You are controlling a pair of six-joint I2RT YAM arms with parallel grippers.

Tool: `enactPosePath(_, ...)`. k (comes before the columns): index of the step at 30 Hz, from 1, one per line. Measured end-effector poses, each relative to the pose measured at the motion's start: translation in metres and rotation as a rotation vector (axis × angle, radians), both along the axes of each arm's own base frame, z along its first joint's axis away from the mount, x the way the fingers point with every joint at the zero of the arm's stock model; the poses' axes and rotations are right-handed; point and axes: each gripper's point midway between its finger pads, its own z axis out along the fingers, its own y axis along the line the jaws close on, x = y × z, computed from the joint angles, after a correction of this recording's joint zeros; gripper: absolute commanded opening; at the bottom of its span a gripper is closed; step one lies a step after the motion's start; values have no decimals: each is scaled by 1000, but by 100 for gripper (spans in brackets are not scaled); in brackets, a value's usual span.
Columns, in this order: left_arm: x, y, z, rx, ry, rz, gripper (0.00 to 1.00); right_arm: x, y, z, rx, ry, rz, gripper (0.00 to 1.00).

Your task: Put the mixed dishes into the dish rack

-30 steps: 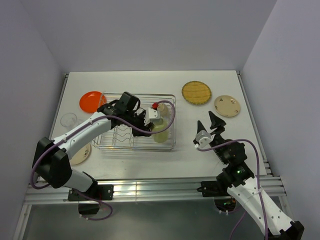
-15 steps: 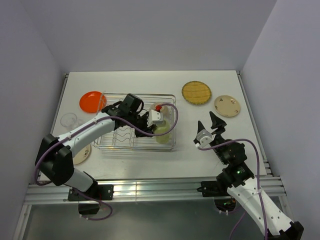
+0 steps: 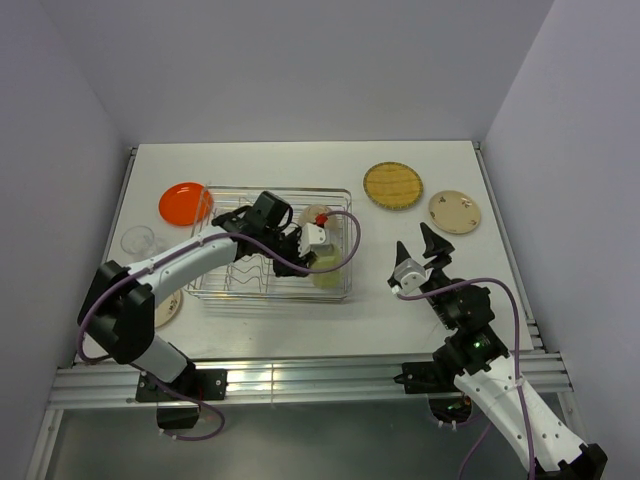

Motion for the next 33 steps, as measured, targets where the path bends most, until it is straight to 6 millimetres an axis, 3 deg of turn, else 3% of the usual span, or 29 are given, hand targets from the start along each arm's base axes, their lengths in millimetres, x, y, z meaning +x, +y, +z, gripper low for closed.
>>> enactPosePath(7,-1,-5,-18,30,29,-5,0,0,-1,-1,0,1,-3,75)
enactPosePath(19,-1,-11,-26,31,30,6,0,1,0,-8,-6,14,-3,75)
enactPosePath(33,0,-4,-50,87,41,46,1,1,0,-9,3,20,-2,75)
